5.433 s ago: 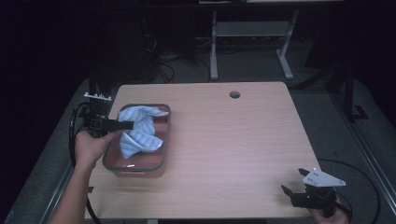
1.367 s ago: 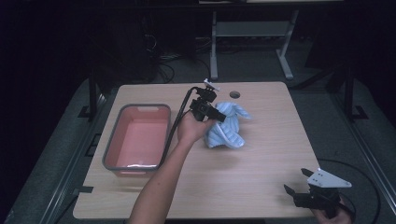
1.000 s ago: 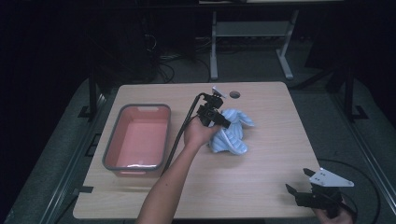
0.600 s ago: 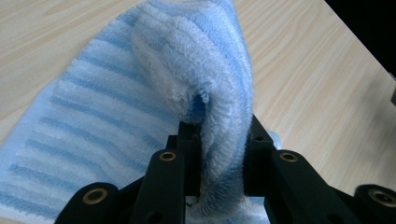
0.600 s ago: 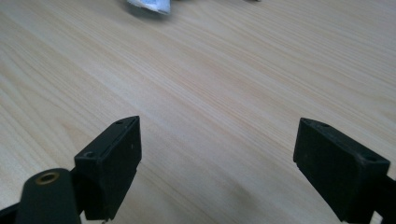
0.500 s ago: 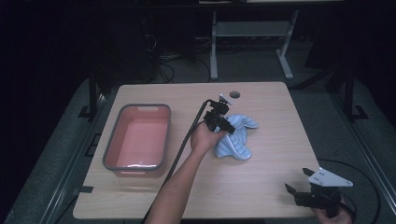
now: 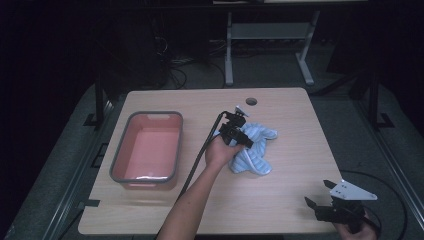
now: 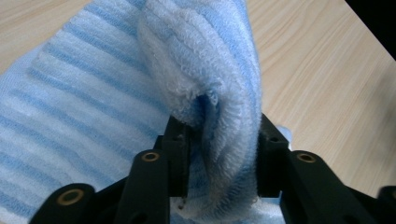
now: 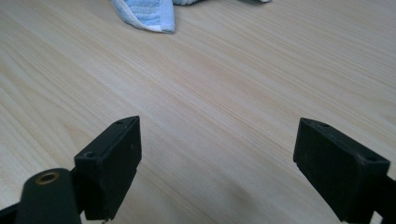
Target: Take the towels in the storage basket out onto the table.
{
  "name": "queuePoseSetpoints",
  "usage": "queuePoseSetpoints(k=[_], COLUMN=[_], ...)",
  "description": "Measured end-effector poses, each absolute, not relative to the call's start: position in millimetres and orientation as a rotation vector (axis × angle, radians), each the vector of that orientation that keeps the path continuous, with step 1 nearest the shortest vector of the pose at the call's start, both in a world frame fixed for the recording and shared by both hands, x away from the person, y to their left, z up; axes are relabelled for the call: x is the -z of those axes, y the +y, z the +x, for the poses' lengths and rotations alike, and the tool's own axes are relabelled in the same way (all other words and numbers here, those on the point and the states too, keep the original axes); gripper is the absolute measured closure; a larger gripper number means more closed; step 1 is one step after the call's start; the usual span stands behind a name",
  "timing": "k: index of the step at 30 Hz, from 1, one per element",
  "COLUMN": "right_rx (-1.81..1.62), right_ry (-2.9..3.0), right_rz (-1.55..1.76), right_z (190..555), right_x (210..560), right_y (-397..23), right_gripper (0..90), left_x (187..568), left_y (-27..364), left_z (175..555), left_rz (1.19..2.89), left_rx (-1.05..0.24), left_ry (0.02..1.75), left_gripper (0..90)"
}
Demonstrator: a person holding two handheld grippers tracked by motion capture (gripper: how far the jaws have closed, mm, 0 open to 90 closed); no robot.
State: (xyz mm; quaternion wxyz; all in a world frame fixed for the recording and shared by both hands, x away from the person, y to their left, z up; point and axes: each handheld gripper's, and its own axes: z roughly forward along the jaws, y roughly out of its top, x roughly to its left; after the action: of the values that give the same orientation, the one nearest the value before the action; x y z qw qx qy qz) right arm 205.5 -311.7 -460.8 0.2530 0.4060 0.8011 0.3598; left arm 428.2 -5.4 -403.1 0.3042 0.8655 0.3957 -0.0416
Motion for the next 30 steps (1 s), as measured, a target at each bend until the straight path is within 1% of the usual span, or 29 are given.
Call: queuePoseSetpoints(k=[2, 8, 9, 11, 18, 30], right_rx=[-0.977, -0.971, -0.972, -0.972, -0.972, -0.964], right_ry=[2.176, 2.184, 2.184, 2.187, 2.190, 2.188], right_rz=[1.100, 1.096, 1.098, 1.092, 1.081, 1.090], right_z=[205.3, 206.0, 206.6, 207.0, 207.3, 208.4], right_x=[460.9, 460.7, 461.2, 461.3, 460.3, 460.7], right_y=[-311.1, -309.4, -309.1, -308.6, -305.9, -305.9], right_gripper=[14.7, 14.7, 14.7, 14.7, 14.7, 14.7], left_x=[402.2, 400.3, 398.8, 397.4, 397.1, 387.5], left_y=[-4.0, 0.5, 1.8, 4.9, 11.8, 25.9], left_z=[427.5, 425.3, 423.3, 422.2, 417.4, 407.9], left_rz=[2.297, 2.268, 2.269, 2.254, 2.215, 2.189], left_rx=[0.113, 0.105, 0.065, 0.068, 0.085, 0.106], left_ry=[1.043, 1.039, 1.054, 1.051, 1.052, 1.026], left_gripper=[59.3, 47.7, 45.8, 45.7, 41.0, 39.8])
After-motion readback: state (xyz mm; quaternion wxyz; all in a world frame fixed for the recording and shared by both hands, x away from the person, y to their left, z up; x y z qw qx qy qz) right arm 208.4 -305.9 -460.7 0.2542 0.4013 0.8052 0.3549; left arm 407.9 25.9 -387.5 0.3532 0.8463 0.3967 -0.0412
